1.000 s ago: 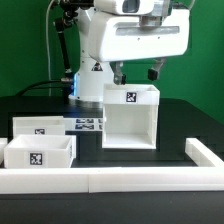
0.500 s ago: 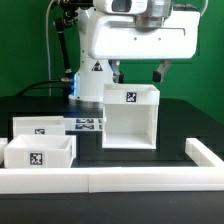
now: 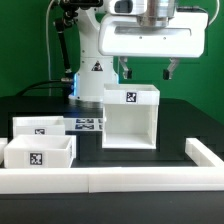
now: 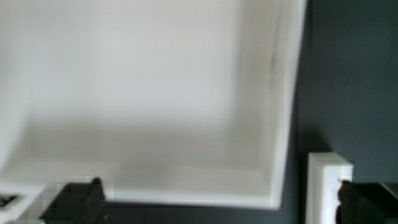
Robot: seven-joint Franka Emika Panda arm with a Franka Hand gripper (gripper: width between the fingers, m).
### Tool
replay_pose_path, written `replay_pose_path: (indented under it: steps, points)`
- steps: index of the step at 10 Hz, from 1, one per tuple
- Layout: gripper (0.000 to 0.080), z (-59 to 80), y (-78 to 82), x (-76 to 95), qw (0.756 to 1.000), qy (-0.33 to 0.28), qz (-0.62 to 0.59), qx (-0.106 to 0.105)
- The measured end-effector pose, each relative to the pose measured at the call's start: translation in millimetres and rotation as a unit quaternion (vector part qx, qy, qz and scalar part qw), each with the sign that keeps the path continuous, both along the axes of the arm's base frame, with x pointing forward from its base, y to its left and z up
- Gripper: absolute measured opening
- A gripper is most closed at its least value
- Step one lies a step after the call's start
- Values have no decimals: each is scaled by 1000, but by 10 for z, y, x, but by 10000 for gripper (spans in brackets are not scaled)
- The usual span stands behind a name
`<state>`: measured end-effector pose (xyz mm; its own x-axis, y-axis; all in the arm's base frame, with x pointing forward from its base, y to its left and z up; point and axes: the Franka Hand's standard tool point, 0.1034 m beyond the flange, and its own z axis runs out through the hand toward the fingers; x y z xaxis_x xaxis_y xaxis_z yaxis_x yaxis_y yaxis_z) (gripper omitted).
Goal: Assemble drawer
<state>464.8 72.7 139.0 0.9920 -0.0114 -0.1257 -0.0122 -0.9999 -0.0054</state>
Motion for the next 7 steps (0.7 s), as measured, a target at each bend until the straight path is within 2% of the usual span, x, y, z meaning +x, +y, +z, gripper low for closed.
replay_pose_path:
  steps: [1, 5, 7]
  points:
    - [650, -42, 46, -62, 1000, -13, 7, 2]
    - [650, -76, 53, -86, 1000, -16, -2, 4]
    - [650, -207, 143, -286, 999, -30, -4, 10]
